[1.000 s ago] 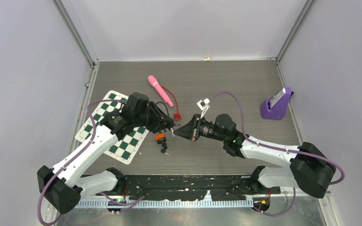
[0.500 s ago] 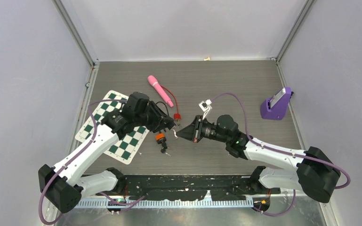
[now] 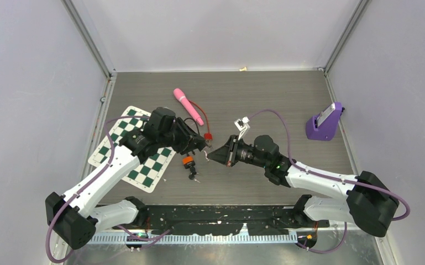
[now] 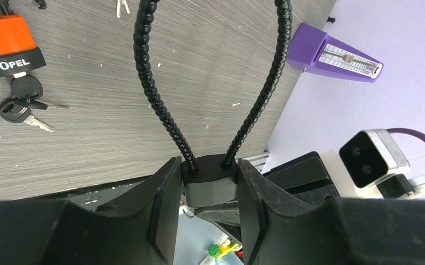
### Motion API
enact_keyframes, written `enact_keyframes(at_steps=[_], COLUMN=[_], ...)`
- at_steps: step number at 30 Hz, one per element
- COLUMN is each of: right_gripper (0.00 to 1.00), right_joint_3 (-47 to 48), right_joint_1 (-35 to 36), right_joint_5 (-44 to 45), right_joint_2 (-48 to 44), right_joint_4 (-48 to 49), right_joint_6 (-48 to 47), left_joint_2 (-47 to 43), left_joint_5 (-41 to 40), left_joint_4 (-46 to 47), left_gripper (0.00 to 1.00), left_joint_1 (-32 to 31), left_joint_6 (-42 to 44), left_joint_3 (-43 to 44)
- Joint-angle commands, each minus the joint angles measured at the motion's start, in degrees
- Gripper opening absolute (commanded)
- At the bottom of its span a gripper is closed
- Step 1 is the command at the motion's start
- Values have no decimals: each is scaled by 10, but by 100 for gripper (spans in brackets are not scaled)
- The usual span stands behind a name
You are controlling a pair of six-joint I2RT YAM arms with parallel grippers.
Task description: Unlock with the key
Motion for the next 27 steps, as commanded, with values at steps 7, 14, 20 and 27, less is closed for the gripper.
enact_keyframes(at_steps=[7,14,20,27], right_gripper=[5,5,5,5], right_joint_3=[-14,-20,-24,-19], right_joint_1=[-2,-9,-12,-12], right_joint_5=[9,20,20,11], right_joint_2=[2,-16,-26,-24], right_joint_4=[63,52,52,54], right_joint_6=[20,18,17,17], left_joint_2=[-7,-8,-5,-3], left_joint_5=[22,29,31,33], left_joint_4=[44,54,56,59], left_gripper=[0,0,0,0], left_joint_1=[3,3,2,3], left_joint_6=[14,24,33,34], left_joint_3=[-6,-9,-12,-15])
